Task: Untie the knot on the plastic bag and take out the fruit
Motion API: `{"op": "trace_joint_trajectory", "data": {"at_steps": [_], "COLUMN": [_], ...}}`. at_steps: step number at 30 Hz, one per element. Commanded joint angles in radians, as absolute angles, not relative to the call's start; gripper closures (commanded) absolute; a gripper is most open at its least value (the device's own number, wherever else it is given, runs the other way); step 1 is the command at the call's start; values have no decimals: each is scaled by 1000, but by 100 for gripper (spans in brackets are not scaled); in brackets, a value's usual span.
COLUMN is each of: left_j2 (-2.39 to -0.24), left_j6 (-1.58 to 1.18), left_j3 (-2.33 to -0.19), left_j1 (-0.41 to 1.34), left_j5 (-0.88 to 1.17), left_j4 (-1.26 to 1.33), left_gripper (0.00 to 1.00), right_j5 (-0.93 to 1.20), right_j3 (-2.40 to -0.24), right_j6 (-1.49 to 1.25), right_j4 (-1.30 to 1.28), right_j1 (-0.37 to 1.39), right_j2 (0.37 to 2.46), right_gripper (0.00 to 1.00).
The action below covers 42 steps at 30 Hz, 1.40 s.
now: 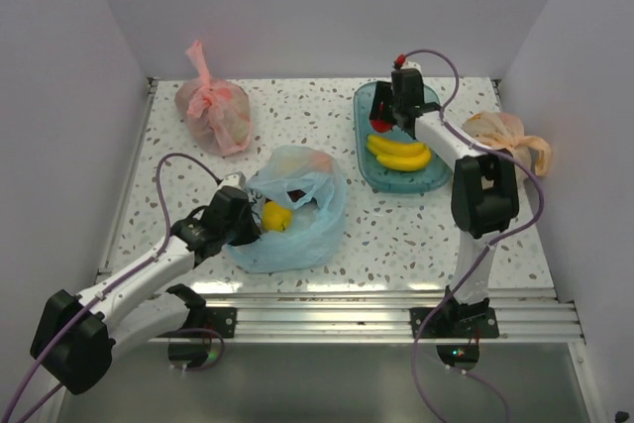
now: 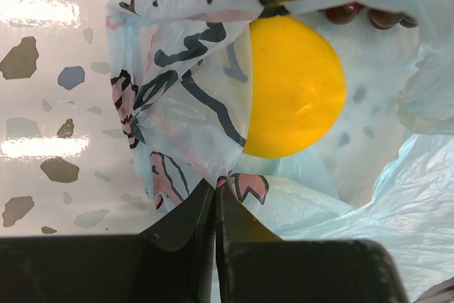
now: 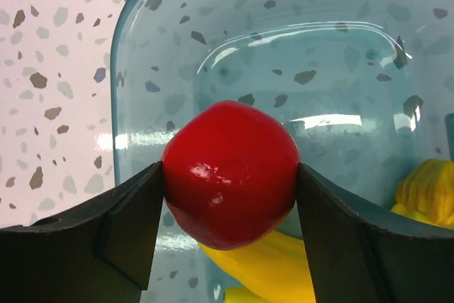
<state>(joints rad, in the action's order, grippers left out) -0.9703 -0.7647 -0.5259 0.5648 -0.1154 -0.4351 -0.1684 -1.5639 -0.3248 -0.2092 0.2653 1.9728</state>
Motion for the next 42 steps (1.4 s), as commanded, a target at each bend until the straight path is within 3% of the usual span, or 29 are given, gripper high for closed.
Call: {"op": "trace_joint_trajectory", "data": {"at_steps": [1, 2, 3, 13, 25, 32, 42], "left_j2": [-951, -951, -953, -962, -950, -948, -937], "left_j6": [-752, -753, -753, -750, -749, -752, -761], "left_j3": [-543, -542, -540, -554, -565, -563, -554], "left_j1": [563, 563, 563, 563, 563, 561, 563], "left_j5": [-109, -107, -107, -101, -114, -117, -112], "left_j4": [-423, -423, -422, -416, -443, -453, -454], "left_gripper": [93, 93, 93, 93, 93, 94, 96], "right_j5": [-184, -176, -175, 26, 107, 107, 37], "right_j3": [-1669, -1681, -1675, -1476, -1143, -1030, -1063], "right_j6": [-356, -354, -354, -275, -371, -532, -653], "right_j4": [-170, -178, -179, -192, -233, -114, 58], "right_j1": [267, 268, 267, 336, 768, 966, 979], "right_j2": [1997, 2000, 1997, 1721, 1352, 1422, 1650], "right_gripper": [28, 8, 1, 1, 2, 5, 5]}}
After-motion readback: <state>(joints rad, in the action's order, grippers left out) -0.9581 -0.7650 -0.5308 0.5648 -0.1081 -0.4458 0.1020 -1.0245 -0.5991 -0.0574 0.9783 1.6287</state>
